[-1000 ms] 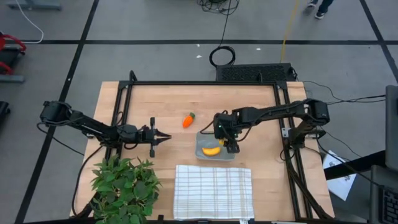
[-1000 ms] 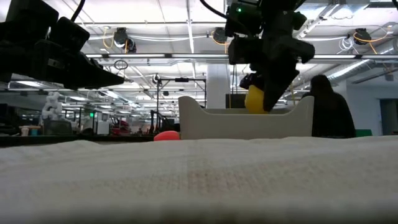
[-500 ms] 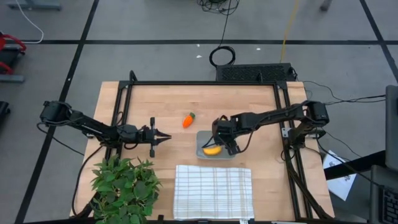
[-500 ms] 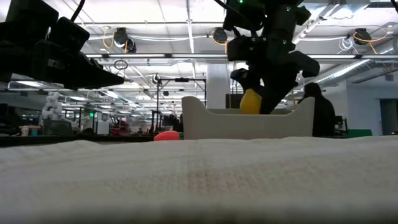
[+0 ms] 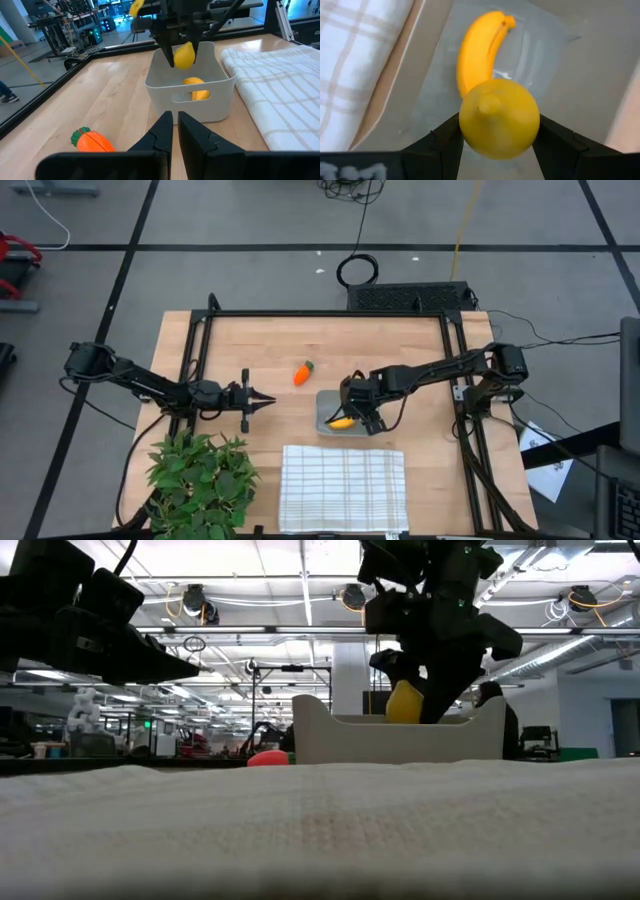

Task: Pick and placing Produce into tupperware
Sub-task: Put the lemon into the gray bin

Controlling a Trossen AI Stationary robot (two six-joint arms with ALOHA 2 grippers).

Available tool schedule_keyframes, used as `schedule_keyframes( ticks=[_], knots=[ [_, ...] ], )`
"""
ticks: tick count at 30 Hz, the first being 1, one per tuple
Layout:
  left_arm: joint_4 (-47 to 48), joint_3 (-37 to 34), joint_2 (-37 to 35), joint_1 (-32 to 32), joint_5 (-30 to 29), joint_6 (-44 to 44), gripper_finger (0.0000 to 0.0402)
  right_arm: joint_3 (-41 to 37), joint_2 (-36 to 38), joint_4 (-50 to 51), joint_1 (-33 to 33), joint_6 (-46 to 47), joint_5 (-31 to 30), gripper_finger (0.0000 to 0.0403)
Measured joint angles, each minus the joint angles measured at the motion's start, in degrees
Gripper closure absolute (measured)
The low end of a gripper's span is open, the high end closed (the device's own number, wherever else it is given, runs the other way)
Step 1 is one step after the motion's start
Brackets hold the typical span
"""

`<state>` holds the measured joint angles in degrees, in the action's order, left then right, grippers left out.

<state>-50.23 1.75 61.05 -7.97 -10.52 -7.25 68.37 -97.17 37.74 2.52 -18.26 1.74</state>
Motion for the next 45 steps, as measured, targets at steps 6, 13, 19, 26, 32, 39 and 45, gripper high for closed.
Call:
schedule_keyframes(
  ticks=[6, 13, 19, 26, 32, 39, 45],
  knots=[
    [-0.03, -0.01, 0.01, 0.0, -0.02, 0.0, 0.0369, -0.02, -3.46, 0.48, 0.22, 1.23, 0.0, 0.0209],
    [-0.03, 0.0, -0.01, 0.0, -0.02, -0.01, 0.0369, -0.02, -4.7, 0.89, -0.41, 2.49, 0.07, 0.0209],
    [-0.06, -0.01, 0.01, 0.0, -0.02, -0.02, 0.0369, -0.02, -4.68, 1.45, -1.0, 1.55, 0.05, 0.0209],
    [-0.1, -0.01, -0.01, 0.0, -0.02, -0.02, 0.0369, 0.1, -7.03, 1.51, -0.98, -0.27, -0.23, 0.0209],
    [-0.12, -0.01, -0.01, 0.0, -0.04, 0.0, 0.0369, 0.64, -7.61, 1.71, -0.98, -0.46, -0.36, 0.0209],
    [-0.1, -0.01, -0.01, 0.0, -0.03, 0.0, 0.0369, 1.51, -7.78, 2.0, -0.6, -0.32, 0.11, 0.0192],
    [0.96, -0.01, -0.01, 0.0, -0.03, 0.0, 0.0369, 1.54, -7.82, 1.92, 0.51, -0.77, 0.09, 0.018]
  ],
)
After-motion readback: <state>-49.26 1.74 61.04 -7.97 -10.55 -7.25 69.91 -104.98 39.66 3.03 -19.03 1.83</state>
